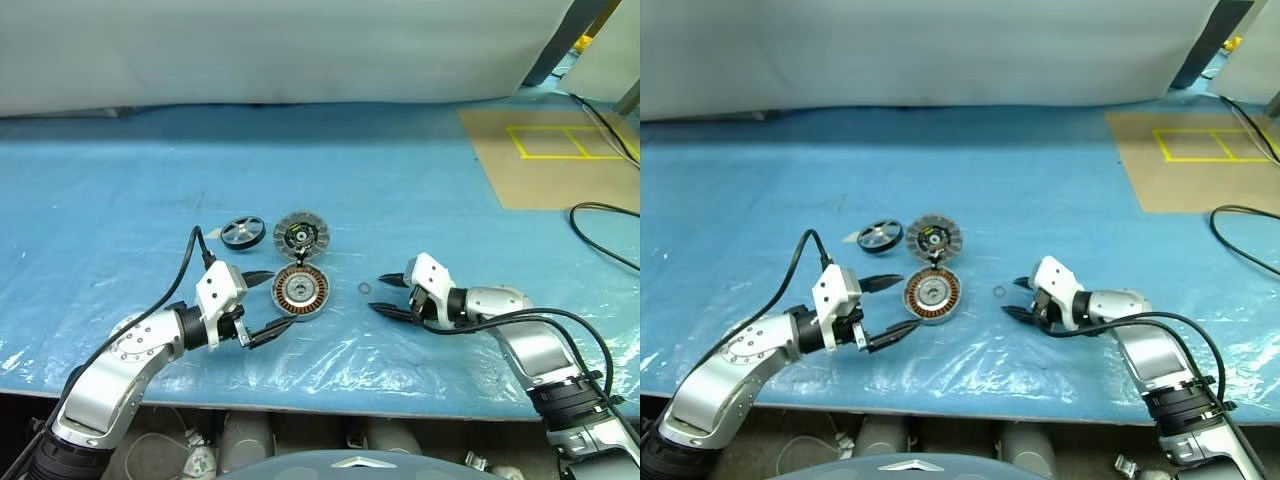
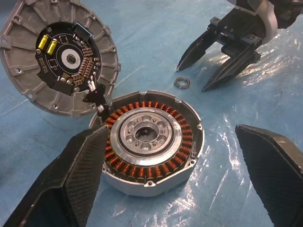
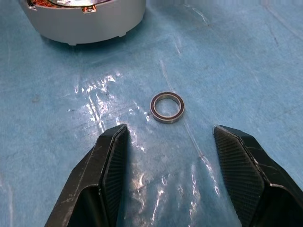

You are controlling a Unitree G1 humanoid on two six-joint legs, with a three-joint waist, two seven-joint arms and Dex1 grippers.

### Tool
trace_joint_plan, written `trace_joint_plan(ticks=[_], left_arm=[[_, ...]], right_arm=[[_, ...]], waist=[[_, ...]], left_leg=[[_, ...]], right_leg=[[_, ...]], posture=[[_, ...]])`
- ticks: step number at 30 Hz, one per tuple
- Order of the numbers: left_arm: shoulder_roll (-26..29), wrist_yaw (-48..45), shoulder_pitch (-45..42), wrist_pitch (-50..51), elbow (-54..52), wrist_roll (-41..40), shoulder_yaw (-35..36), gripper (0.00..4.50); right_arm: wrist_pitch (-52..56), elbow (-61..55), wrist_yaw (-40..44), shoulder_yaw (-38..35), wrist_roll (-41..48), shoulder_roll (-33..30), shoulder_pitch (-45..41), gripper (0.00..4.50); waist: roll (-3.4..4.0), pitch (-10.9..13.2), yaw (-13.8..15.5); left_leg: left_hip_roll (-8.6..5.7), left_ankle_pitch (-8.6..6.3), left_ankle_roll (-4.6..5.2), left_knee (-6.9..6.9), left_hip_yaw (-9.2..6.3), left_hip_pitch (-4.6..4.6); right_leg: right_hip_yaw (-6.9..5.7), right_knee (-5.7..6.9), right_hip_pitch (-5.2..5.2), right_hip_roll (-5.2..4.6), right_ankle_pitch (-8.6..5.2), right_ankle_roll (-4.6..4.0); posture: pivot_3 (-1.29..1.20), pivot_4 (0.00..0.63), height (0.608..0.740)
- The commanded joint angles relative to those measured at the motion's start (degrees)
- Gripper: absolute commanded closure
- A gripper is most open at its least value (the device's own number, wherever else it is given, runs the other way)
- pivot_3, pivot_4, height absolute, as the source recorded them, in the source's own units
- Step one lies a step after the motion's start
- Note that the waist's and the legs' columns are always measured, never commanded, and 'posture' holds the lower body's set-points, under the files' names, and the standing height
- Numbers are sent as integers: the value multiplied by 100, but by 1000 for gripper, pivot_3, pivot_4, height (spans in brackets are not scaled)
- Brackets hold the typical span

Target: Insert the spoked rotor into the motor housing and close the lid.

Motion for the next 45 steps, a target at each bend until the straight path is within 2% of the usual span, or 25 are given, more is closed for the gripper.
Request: trace_joint_plan(ticks=[1,15,24,27,30,34,36,45], left_arm=[[2,1,-32,-57,-149,-39,59,0],[-59,225,-55,156,-401,-27,-44,0],[198,-163,309,-168,-363,-44,86,0],[194,-212,344,-296,-307,-11,65,0],[114,-215,312,-470,-194,42,43,0],[2,-247,288,-787,-18,166,-56,0],[-34,-292,264,-906,85,220,-106,0],[-164,-547,38,-1230,427,272,-269,0]], right_arm=[[-493,525,27,196,-173,163,-74,1487],[-1024,1270,98,181,-254,198,-80,1487],[-1677,2157,138,192,-383,263,-233,1487],[-1865,2366,175,209,-407,241,-223,1487],[-2025,2529,197,231,-441,217,-223,2067],[-2127,2737,177,245,-477,228,-300,3385],[-2157,2786,177,261,-484,238,-321,3840],[-2087,2828,132,331,-526,245,-402,3844]], waist=[[-1,0,-9],[-10,-7,2],[-33,-21,3],[-40,-24,22],[-41,-25,36],[-60,-38,34],[-78,-50,36],[-90,-60,28]], left_leg=[[0,0,0,1,0,1],[-1,-1,2,1,1,27],[-2,-1,2,-2,1,45],[-1,-2,3,-7,1,82],[-2,-3,4,-17,-1,108],[-6,-3,5,-29,-1,113],[-6,-3,5,-29,-1,111],[-4,-3,5,-46,-1,112]], right_leg=[[0,0,1,0,0,0],[-1,-6,28,-3,-1,0],[-2,-13,45,-5,-2,2],[-3,-24,89,-7,-23,38],[-3,-47,123,-8,-27,44],[-2,-80,136,-10,-27,44],[-2,-81,135,-11,-27,44],[-3,-80,130,-8,-26,44]], posture=[[0,150,740],[0,150,740],[0,150,740],[0,150,740],[0,150,740],[0,150,740],[0,150,740],[0,150,740]])
